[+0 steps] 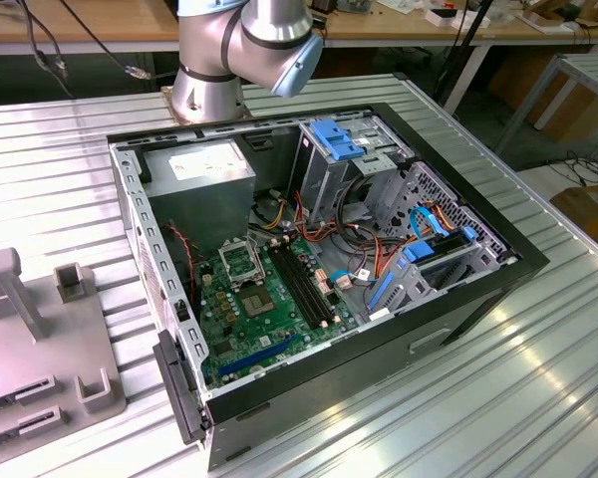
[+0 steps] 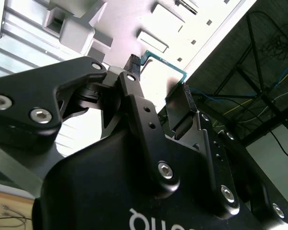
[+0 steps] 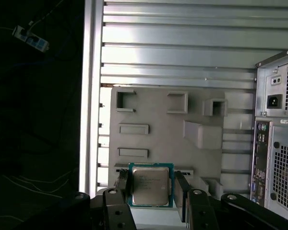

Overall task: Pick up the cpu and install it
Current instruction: 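Pick up the cpu and move it towards the insertion slot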

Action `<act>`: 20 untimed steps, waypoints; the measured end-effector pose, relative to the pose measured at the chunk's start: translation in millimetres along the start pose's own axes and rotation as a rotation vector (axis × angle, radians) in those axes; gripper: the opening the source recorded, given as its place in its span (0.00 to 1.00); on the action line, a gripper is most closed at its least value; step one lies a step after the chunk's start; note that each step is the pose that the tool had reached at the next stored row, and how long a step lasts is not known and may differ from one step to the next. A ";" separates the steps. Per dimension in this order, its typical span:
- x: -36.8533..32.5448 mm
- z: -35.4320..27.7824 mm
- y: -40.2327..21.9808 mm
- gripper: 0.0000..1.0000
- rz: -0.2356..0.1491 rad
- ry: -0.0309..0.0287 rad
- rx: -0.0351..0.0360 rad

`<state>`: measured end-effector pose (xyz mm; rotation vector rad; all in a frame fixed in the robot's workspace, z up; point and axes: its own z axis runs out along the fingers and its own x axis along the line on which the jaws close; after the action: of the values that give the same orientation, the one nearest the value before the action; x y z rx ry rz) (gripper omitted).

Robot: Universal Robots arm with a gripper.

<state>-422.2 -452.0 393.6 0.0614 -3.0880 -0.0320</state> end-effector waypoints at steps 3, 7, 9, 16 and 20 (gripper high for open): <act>-0.3 -1.7 0.0 0.47 0.000 0.0010 0.0000; -0.6 -4.0 0.0 0.47 0.000 0.0026 -0.0001; -0.8 -5.1 0.0 0.47 0.000 0.0035 -0.0002; -5.2 -7.0 -0.1 0.47 0.000 0.0106 -0.0004; -12.8 -7.4 -0.4 0.47 0.000 0.0158 -0.0006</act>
<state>-408.9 -452.0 400.3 0.0609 -3.0722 -0.0323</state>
